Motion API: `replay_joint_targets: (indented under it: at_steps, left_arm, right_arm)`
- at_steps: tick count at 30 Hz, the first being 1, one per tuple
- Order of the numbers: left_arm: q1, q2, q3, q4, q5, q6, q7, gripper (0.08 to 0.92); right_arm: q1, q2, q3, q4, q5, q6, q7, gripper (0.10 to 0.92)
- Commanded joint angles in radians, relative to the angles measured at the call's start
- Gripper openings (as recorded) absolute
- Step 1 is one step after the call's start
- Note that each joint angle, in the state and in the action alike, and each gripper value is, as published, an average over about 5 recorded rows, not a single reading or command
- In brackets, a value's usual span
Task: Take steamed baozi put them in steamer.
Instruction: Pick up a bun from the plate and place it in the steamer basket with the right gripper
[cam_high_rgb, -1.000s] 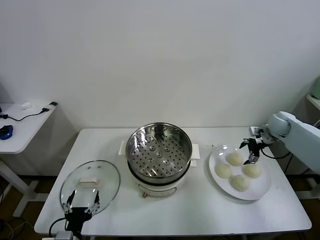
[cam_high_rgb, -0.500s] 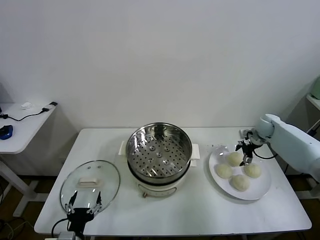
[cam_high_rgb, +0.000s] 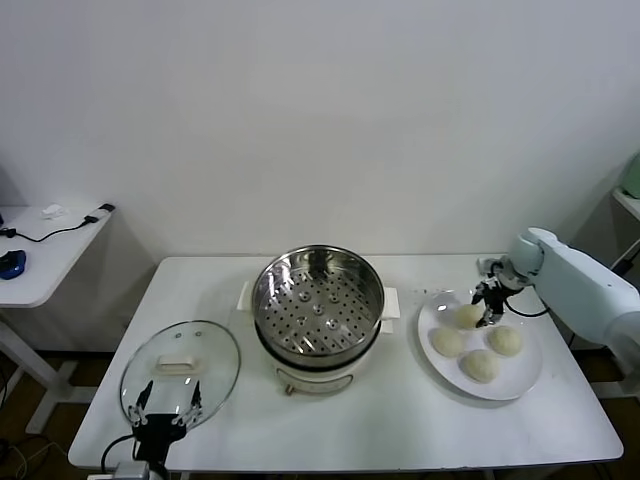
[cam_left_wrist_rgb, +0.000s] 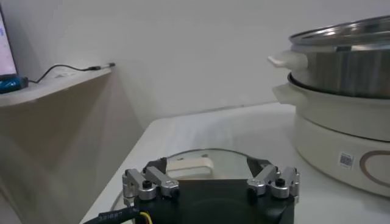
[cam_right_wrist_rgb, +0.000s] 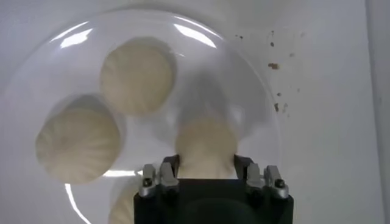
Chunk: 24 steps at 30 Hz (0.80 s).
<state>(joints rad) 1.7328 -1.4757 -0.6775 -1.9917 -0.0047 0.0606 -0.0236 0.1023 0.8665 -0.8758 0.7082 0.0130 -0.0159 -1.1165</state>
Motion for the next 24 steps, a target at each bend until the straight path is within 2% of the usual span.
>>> replay_joint_targets:
  at_steps: [1,6,10,13,19,21,24]
  left_arm:
    - [0.002,0.001,0.002,-0.009,0.002,0.001,0.001,0.823]
    - [0.007,0.005,0.012,-0.026,0.011,0.0,0.007,0.823]
    - [0.01,0.007,0.018,-0.039,0.018,0.001,0.012,0.823]
    - [0.01,0.009,0.023,-0.044,0.021,0.004,0.014,0.823]
    - [0.012,0.003,0.039,-0.056,0.031,0.007,0.015,0.823]
    - [0.015,-0.001,0.042,-0.061,0.033,0.007,0.016,0.823]
    - [0.022,-0.001,0.044,-0.066,0.037,0.006,0.016,0.823]
  right_arm:
    - [0.166,-0.092,-0.06,0.204,0.113,0.009,-0.024,0.602]
    - [0.493,-0.118,-0.254,0.402,0.249,0.052,-0.043,0.602]
    - [0.719,-0.041,-0.392,0.538,0.384,0.121,-0.029,0.602]
    - [0.794,0.041,-0.447,0.648,0.415,0.187,-0.014,0.602]
    - [0.748,0.191,-0.495,0.808,0.309,0.341,0.021,0.602]
    - [0.706,0.236,-0.506,0.795,0.226,0.426,0.032,0.602]
    - [0.628,0.302,-0.496,0.695,0.07,0.567,0.045,0.602]
